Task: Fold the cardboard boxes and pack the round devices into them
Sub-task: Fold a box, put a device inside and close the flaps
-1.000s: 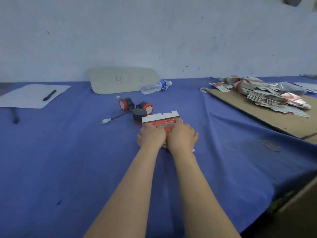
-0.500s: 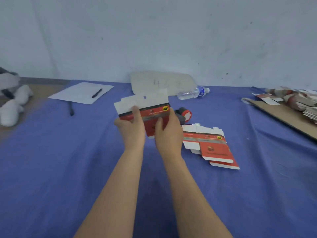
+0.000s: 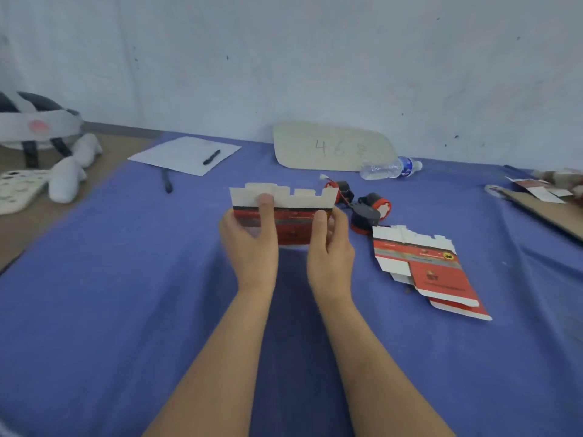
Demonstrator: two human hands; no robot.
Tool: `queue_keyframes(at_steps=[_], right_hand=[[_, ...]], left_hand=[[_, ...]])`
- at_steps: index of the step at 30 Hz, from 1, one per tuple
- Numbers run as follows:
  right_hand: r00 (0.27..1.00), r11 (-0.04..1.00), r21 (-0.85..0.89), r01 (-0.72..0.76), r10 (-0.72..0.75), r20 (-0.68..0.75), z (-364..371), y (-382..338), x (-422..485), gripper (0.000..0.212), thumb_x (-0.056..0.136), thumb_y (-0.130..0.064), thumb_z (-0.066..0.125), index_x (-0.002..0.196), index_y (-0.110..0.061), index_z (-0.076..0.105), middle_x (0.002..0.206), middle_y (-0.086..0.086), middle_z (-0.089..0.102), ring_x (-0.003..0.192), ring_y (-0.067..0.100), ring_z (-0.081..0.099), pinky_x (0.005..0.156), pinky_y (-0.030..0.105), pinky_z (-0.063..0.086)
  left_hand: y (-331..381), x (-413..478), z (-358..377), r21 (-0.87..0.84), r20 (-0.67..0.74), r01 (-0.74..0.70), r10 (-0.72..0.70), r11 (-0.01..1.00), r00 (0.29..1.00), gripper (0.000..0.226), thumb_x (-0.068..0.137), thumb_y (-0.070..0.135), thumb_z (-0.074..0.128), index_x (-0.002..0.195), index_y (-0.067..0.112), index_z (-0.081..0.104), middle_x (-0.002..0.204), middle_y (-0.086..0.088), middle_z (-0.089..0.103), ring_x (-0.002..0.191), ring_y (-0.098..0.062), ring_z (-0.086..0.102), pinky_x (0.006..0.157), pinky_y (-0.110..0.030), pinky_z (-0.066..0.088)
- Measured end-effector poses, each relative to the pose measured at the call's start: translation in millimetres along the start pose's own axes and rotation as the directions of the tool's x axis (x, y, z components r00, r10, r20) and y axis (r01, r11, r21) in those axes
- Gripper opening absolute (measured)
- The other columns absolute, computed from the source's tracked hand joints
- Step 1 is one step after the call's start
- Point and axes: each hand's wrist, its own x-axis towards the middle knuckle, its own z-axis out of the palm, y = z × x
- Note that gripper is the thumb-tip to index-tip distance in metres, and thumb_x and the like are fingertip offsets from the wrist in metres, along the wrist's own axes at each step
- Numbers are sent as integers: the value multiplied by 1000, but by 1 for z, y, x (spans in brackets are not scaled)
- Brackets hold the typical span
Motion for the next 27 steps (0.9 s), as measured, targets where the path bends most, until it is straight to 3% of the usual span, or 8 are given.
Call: queue_keyframes(at_steps=[6,10,12,14,18,20,23,27], right_hand=[[999,999,14,40,-40,12,4,-1,-2,12,100,-37,40,91,-33,49,87,-20,60,76,-14,55,63,1,38],[999,999,0,36,-36,-1,2,4,0,26,98,-47,34,101,-28,52,87,-15,60,75,-9,55,62,3,39],[1000,1000,-1,8,-8,16,0,5,2,38,96,-52,31,115,-28,54,93,-13,61,79,-10,55,62,0,39],[999,1000,3,-10,10,43,0,7,4,44,97,-52,31,132,-32,49,96,-21,60,83,-17,54,63,-3,37],[995,999,47,-10,5,103,0,6,8,48,98,-49,37,145,-39,33,101,-42,47,86,-34,45,66,-7,35],[990,993,112,-44,28,139,-1,6,10,49,97,-47,42,145,-42,31,110,-38,51,95,-28,49,74,-2,40],[983,970,214,-114,79,166,-3,6,14,53,96,-41,50,146,-41,30,125,-18,57,112,-2,56,95,23,47],[980,955,251,-155,117,160,-5,4,15,52,96,-32,52,145,-38,35,114,-18,63,103,-2,62,94,26,49]], left_hand=[[-1,2,-5,9,-33,92,-92,996,995,37,87,55,57,94,20,50,88,12,61,76,1,59,57,-4,40],[-2,-2,-3,18,26,-1,1,1000,1000,19,97,34,47,107,19,54,104,6,63,100,-14,58,84,-23,46],[-4,-3,-2,1,122,-34,33,999,992,36,100,27,39,133,18,47,136,1,53,127,-16,47,107,-32,37],[-3,-5,-1,-19,230,-43,47,999,972,48,102,34,32,150,27,28,154,8,32,140,-8,31,115,-28,26],[1,-11,2,-148,374,55,4,987,928,52,85,56,26,131,45,47,134,14,54,122,-2,50,103,-27,40],[5,-13,2,-173,384,76,-4,982,923,48,80,64,27,115,46,55,123,11,62,112,-6,58,96,-30,46],[3,-15,3,-156,402,46,21,987,915,66,75,76,26,116,35,57,121,3,63,112,-14,60,97,-37,48],[-1,-16,5,-11,348,-73,73,997,935,43,96,56,35,124,29,53,123,5,59,111,-12,58,93,-32,51]])
